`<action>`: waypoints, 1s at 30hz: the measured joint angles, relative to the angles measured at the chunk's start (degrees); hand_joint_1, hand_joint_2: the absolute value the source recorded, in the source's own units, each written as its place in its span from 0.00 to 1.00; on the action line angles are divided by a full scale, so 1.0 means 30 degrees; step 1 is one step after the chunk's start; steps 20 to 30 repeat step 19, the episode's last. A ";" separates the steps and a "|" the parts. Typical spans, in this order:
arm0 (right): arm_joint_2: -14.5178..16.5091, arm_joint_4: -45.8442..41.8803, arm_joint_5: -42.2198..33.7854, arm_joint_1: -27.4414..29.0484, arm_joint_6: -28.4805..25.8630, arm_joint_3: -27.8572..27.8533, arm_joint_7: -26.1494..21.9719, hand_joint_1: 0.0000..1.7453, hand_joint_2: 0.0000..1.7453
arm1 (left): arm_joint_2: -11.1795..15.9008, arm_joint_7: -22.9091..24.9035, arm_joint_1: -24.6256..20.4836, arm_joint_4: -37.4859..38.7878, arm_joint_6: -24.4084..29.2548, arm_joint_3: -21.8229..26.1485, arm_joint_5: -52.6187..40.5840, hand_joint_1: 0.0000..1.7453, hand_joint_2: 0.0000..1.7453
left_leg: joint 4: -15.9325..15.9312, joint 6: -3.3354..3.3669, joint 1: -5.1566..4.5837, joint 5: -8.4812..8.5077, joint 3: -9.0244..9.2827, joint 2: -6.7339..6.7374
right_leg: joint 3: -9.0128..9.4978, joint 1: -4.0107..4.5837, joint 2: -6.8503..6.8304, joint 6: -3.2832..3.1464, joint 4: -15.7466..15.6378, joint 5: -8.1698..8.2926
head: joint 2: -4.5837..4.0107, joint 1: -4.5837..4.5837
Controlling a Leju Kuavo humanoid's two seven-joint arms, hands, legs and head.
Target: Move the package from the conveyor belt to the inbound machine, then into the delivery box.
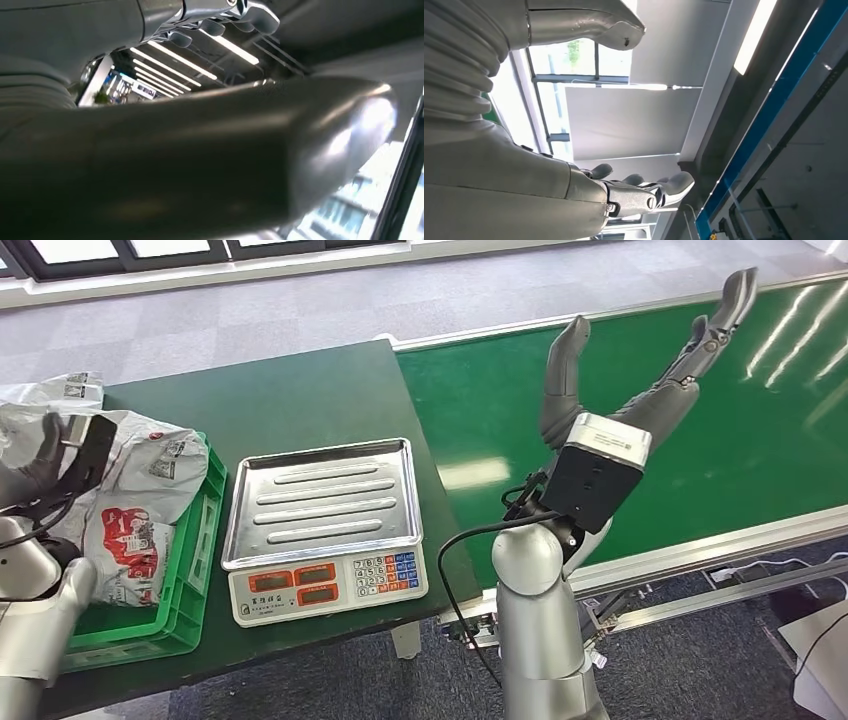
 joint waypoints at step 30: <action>-0.0263 0.0728 -0.7411 0.0892 0.3439 0.0152 -0.2795 0.00 1.00 | -0.7289 -2.1232 0.7826 -1.5356 -0.6545 0.8580 2.6509 0.00 1.00 | -0.0026 0.0062 -0.0056 -0.0117 0.0097 0.0068 | 0.0075 -0.0065 0.0050 0.0049 -0.0024 -0.0065 | 0.0000 -0.0005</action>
